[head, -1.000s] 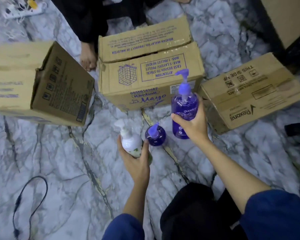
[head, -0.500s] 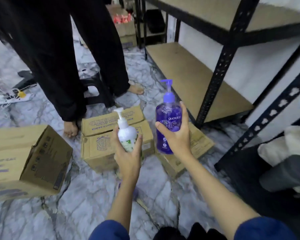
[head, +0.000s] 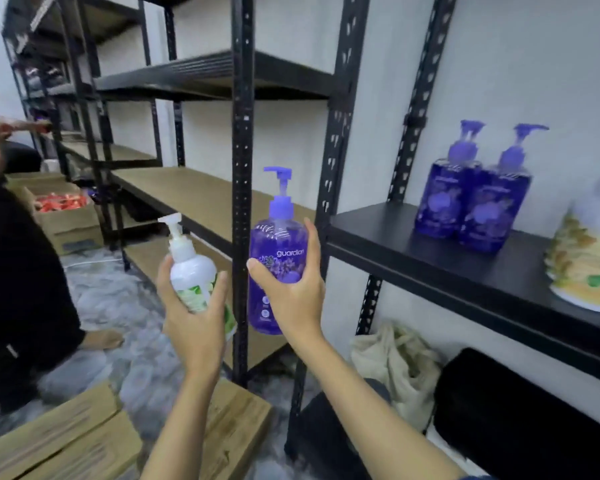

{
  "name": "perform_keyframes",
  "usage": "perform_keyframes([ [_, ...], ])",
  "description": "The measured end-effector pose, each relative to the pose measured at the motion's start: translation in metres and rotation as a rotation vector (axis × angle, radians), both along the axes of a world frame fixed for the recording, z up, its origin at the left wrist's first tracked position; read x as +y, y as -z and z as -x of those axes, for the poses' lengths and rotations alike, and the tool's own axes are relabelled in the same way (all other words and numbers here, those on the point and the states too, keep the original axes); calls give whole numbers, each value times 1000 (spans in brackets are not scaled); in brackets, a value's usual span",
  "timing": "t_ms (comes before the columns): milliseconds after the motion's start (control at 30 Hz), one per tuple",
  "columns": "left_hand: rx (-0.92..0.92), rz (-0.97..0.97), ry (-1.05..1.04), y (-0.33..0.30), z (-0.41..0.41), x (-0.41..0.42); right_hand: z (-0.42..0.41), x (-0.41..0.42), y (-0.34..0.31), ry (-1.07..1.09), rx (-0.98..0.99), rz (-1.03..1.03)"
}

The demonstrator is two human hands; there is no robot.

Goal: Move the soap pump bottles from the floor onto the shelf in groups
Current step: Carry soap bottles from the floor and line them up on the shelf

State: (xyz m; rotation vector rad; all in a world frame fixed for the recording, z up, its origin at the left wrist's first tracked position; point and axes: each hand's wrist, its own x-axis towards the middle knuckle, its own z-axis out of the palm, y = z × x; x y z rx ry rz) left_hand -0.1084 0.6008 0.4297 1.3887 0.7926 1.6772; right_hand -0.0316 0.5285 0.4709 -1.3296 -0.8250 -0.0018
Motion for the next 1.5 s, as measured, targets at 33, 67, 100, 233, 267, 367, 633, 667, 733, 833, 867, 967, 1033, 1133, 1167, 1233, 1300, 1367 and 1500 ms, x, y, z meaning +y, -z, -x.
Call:
perform_keyframes([
  [33, -7, -13, 23, -11, -12, -7, -7, -9, -11, 29, -16, -14],
  [67, -6, -24, 50, -22, -23, -15, -14, -18, -21, 55, -31, -28],
  [100, -5, -32, 81, -33, -34, -24, -21, -28, -30, 81, -42, -38],
  [233, -28, -99, 224, -69, -77, -60, -49, -68, -59, 227, -92, -60],
  [267, -38, -114, 258, -76, -89, -67, -57, -78, -63, 272, -102, -60],
  [367, -59, -129, 360, -97, -121, -86, -83, -106, -73, 382, -117, -71],
  [633, -89, -194, 560, -123, -201, -114, -153, -153, -81, 650, -185, -51],
  [667, -82, -200, 583, -125, -210, -115, -161, -154, -79, 674, -190, -47],
  [733, -70, -211, 626, -126, -227, -115, -174, -155, -76, 717, -204, -45],
  [833, -59, -218, 670, -125, -249, -116, -189, -153, -72, 762, -209, -50],
  [867, -54, -218, 678, -124, -254, -116, -193, -152, -72, 770, -205, -55],
  [967, -63, -221, 685, -121, -265, -116, -202, -149, -70, 782, -216, -47],
  [1033, -66, -219, 683, -119, -269, -114, -207, -147, -71, 788, -241, -17],
  [1133, -31, -242, 704, -118, -270, -112, -213, -147, -71, 773, -237, 15],
  [1167, -18, -255, 704, -118, -270, -112, -214, -149, -72, 750, -224, 28],
  [1233, -2, -276, 695, -117, -270, -113, -216, -156, -70, 639, -200, 42],
  [1300, -3, -289, 684, -117, -271, -113, -217, -166, -67, 480, -181, 60],
  [1367, -10, -291, 683, -116, -271, -111, -218, -173, -66, 381, -189, 99],
  [1500, -11, -292, 686, -116, -271, -111, -219, -177, -66, 323, -174, 121],
])
